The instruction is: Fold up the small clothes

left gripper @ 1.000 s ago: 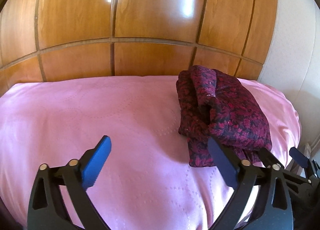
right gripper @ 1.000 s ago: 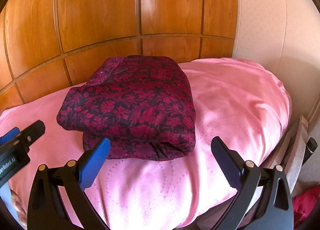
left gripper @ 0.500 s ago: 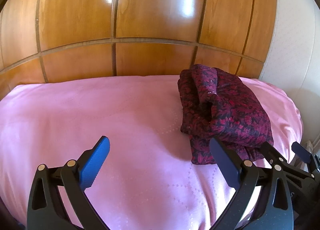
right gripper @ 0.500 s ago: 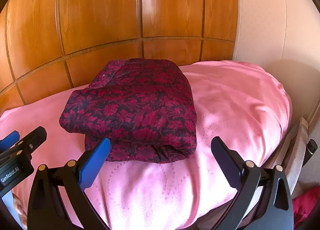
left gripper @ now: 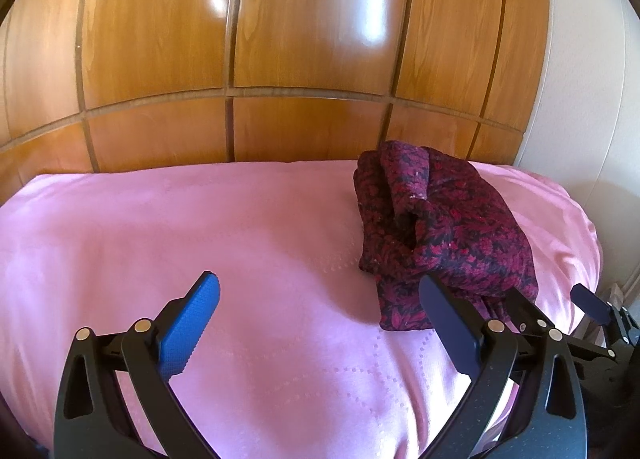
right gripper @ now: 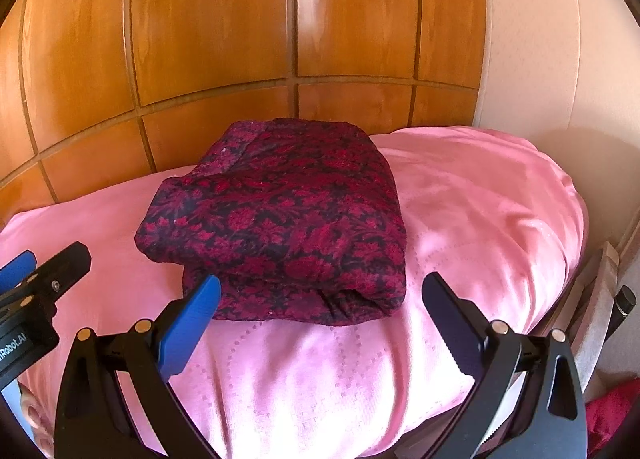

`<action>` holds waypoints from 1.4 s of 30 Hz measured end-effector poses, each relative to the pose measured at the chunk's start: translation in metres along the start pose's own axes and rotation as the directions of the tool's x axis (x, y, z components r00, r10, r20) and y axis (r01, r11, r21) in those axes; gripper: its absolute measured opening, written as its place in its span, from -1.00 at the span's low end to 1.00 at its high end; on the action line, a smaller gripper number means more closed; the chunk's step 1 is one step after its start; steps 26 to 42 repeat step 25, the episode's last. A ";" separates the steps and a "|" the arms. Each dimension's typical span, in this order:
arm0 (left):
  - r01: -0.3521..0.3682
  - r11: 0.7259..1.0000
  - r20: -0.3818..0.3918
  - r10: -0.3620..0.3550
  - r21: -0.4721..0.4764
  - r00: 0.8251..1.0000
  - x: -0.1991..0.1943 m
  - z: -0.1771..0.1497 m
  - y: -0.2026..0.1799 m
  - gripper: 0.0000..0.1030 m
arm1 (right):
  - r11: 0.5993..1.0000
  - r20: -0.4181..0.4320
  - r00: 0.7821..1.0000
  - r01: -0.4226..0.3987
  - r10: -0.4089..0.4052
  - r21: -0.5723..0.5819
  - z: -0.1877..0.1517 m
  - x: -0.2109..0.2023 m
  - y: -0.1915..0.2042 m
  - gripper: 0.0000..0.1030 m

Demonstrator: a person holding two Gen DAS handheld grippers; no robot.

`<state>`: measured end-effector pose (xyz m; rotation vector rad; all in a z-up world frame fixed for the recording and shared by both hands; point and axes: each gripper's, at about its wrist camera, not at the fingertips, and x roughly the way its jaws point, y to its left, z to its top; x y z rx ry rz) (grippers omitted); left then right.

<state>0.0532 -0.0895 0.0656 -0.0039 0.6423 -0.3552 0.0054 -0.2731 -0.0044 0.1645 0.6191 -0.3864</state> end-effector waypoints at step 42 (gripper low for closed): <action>-0.051 0.998 -0.044 0.049 -0.027 0.998 0.009 -0.002 0.003 0.90 | 1.000 -0.024 1.000 -0.006 0.006 0.002 -0.004 0.011 0.004 0.95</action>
